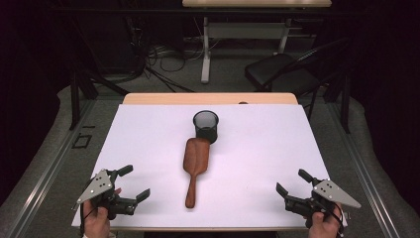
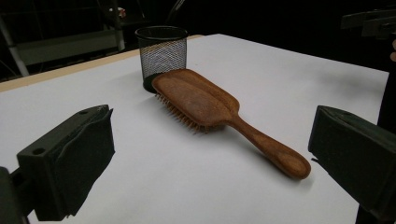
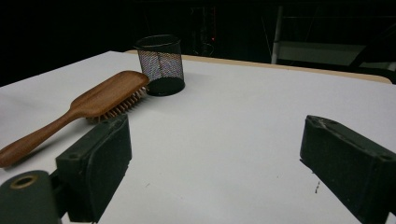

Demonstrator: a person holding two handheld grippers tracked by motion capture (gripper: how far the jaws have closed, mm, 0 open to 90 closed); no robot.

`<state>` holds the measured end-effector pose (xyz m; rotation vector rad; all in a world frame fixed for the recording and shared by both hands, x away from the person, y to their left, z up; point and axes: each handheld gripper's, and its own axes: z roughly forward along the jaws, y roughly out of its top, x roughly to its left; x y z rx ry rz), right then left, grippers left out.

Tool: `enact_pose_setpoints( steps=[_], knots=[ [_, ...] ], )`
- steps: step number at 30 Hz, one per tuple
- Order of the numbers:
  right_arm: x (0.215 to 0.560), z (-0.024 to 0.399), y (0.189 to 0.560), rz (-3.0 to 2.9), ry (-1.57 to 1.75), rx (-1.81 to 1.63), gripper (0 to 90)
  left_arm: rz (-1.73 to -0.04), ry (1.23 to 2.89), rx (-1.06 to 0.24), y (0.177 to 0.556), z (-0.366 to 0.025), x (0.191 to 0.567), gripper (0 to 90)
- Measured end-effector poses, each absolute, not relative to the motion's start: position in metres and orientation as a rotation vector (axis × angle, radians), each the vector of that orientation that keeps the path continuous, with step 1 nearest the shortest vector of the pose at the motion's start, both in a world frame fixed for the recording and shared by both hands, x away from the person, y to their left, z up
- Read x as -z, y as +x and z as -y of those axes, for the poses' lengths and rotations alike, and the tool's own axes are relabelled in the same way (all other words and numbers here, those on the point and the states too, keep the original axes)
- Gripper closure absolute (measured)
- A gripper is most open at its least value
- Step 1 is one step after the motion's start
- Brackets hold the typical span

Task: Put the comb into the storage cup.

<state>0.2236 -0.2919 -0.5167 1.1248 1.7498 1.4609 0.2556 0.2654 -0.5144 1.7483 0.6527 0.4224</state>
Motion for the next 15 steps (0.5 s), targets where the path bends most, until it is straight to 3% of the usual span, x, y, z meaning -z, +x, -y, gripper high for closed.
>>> enact_pose_setpoints(
  steps=[15],
  knots=[
    [0.518, 0.290, 0.225, -1.766, 1.125, -1.453, 8.7, -0.704, 1.737, -0.333, 0.261, -0.251, 0.516, 0.3]
  ],
)
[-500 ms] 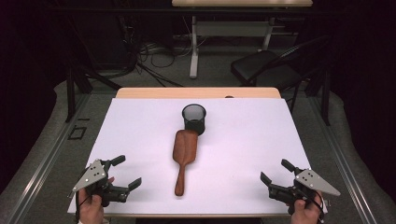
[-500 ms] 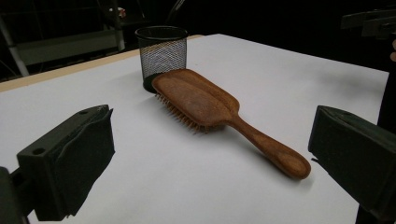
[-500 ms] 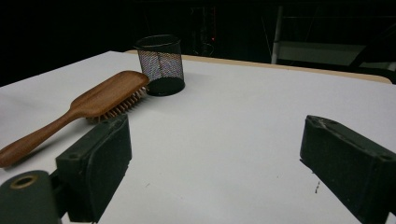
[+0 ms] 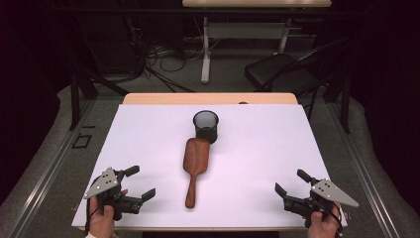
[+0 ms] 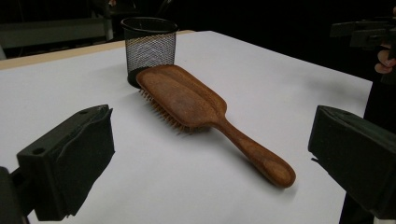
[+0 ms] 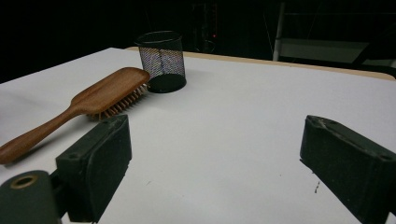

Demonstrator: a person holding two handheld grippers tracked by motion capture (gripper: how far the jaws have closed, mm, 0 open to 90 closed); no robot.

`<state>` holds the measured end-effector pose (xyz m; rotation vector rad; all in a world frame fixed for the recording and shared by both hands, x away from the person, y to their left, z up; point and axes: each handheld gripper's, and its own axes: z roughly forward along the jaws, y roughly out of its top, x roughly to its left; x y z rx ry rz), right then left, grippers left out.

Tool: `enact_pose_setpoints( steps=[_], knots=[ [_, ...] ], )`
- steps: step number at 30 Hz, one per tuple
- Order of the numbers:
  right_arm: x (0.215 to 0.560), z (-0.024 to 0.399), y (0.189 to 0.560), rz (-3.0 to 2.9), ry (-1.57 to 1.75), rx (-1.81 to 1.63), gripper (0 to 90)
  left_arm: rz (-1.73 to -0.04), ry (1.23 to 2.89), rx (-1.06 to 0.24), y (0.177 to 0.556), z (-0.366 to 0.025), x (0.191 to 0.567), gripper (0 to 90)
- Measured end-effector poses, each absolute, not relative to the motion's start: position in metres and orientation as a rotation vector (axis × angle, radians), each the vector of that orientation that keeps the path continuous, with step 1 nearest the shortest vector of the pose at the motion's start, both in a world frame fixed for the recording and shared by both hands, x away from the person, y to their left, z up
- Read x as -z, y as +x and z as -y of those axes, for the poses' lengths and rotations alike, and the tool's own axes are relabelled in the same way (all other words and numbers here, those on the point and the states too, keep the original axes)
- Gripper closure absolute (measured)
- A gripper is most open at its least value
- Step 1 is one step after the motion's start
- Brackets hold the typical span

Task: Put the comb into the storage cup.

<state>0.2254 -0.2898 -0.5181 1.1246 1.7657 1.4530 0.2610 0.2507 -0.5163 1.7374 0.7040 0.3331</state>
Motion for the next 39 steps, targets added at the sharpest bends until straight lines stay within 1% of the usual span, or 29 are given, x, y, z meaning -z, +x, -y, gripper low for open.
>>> enact_pose_setpoints(
  steps=[7, 16, 21, 23, 25, 28, 30, 36, 37, 39],
  knots=[
    [0.519, 0.285, 0.228, -1.785, 1.119, -1.440, 8.7, -0.707, 1.806, -0.342, 0.261, -0.237, 0.520, 0.3],
    [0.520, 0.285, 0.227, -1.789, 1.131, -1.428, 8.8, -0.772, 1.795, -0.286, 0.268, -0.226, 0.519, 0.3],
    [0.520, 0.285, 0.227, -1.797, 1.132, -1.420, 8.7, -0.781, 1.810, -0.296, 0.269, -0.220, 0.514, 0.5],
    [0.520, 0.285, 0.227, -1.798, 1.134, -1.421, 8.7, -0.792, 1.817, -0.312, 0.269, -0.217, 0.511, 1.9],
    [0.520, 0.284, 0.227, -1.798, 1.137, -1.423, 8.7, -0.794, 1.824, -0.305, 0.270, -0.213, 0.507, 5.7],
    [0.520, 0.283, 0.228, -1.802, 1.128, -1.418, 8.7, -0.796, 1.831, -0.308, 0.270, -0.210, 0.505, 15.9],
    [0.521, 0.283, 0.229, -1.808, 1.132, -1.418, 8.8, -0.800, 1.841, -0.314, 0.271, -0.208, 0.504, 16.8],
    [0.522, 0.281, 0.231, -1.815, 1.129, -1.419, 8.7, -0.829, 1.857, -0.351, 0.273, -0.199, 0.496, 38.6],
    [0.522, 0.280, 0.231, -1.820, 1.126, -1.420, 8.8, -0.838, 1.864, -0.366, 0.274, -0.195, 0.493, 44.0],
    [0.522, 0.279, 0.232, -1.821, 1.125, -1.422, 8.8, -0.844, 1.869, -0.365, 0.275, -0.190, 0.490, 47.5]
  ],
)
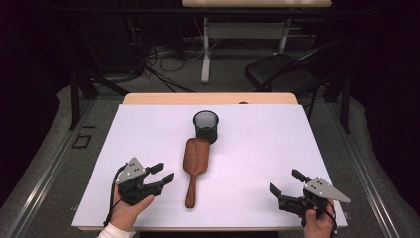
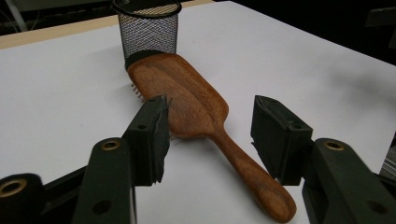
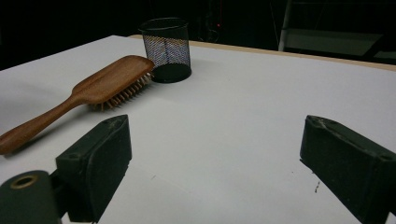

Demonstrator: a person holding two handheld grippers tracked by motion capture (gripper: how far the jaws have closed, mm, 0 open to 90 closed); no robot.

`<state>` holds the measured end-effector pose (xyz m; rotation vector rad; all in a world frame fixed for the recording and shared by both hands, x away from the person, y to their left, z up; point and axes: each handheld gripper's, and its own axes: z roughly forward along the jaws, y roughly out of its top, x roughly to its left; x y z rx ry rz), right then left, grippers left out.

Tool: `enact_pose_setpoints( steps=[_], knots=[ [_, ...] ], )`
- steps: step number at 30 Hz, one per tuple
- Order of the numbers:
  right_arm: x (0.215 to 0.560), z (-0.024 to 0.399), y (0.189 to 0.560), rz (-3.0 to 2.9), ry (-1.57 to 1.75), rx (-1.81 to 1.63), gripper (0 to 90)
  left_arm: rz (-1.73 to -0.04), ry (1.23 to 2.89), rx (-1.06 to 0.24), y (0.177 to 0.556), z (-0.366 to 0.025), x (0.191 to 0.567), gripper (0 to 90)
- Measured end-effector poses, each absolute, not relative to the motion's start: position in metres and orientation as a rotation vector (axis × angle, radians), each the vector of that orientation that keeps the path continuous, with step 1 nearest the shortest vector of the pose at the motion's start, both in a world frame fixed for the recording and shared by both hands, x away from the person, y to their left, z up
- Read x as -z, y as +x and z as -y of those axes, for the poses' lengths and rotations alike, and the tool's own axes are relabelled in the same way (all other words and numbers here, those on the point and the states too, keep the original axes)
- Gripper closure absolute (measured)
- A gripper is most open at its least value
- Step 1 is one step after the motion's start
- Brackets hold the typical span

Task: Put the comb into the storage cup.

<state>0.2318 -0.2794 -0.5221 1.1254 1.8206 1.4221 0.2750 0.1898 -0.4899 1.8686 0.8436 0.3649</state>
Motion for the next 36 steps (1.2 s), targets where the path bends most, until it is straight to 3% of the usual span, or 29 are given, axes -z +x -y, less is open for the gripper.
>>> enact_pose_setpoints(
  steps=[8, 14, 23, 36],
  knots=[
    [0.522, 0.279, 0.232, -1.821, 1.125, -1.423, 8.9, -0.904, 1.893, -0.276, 0.287, -0.168, 0.485, 54.9],
    [0.522, 0.280, 0.232, -1.820, 1.123, -1.419, 8.9, -0.908, 1.882, -0.284, 0.292, -0.152, 0.485, 58.3],
    [0.523, 0.281, 0.232, -1.822, 1.128, -1.418, 9.0, -0.957, 1.991, -0.237, 0.296, -0.115, 0.507, 89.4],
    [0.522, 0.280, 0.232, -1.833, 1.114, -1.415, 9.1, -0.969, 2.151, -0.215, 0.295, -0.087, 0.538, 90.0]
  ],
)
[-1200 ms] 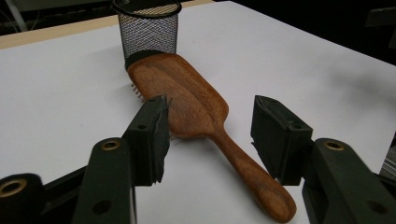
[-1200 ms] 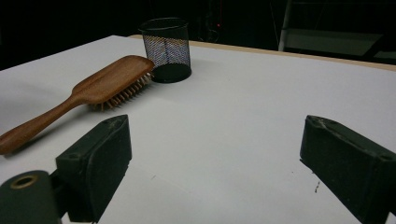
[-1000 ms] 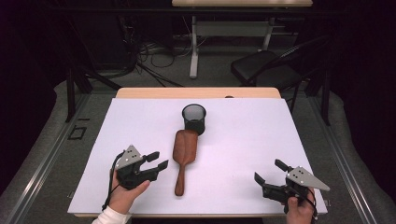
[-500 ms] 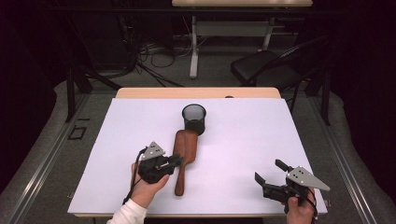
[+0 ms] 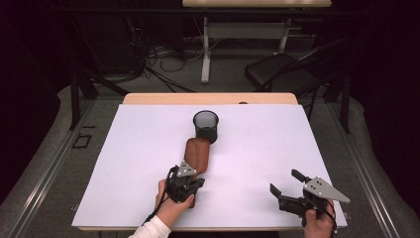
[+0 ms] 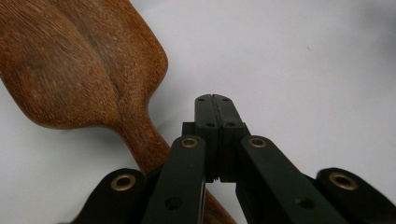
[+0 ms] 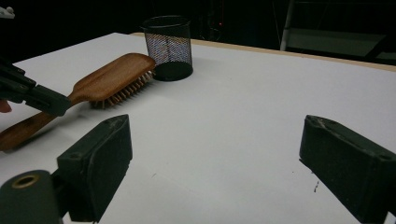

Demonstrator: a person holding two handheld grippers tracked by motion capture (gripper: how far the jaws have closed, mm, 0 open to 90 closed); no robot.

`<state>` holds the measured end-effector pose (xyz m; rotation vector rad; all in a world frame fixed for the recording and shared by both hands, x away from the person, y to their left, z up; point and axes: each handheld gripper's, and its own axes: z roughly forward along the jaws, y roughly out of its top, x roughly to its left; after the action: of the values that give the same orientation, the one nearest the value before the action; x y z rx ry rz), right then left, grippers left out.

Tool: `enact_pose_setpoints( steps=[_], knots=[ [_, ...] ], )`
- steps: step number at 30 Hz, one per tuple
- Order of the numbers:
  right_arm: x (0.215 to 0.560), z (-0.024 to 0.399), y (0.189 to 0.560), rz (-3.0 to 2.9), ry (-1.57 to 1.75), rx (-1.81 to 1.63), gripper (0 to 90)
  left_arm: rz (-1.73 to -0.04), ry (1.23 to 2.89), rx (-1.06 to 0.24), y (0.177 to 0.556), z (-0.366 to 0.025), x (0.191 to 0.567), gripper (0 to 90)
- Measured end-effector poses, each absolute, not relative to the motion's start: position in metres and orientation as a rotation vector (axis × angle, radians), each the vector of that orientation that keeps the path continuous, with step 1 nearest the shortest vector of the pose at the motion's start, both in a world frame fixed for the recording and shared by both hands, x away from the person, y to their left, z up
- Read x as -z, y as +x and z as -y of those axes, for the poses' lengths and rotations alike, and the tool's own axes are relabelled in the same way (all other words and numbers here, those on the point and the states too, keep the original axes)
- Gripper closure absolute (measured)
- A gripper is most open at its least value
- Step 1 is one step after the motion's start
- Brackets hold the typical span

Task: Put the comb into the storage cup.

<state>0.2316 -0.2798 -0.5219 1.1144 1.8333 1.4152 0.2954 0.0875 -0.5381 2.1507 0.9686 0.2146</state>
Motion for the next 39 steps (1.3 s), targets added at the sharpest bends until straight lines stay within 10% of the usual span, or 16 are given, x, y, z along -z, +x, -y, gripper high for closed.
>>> enact_pose_setpoints(
  steps=[39],
  knots=[
    [0.521, 0.281, 0.231, -1.840, 1.116, -1.420, 9.2, -1.065, 2.184, -0.270, 0.293, -0.110, 0.543, 90.0]
  ],
)
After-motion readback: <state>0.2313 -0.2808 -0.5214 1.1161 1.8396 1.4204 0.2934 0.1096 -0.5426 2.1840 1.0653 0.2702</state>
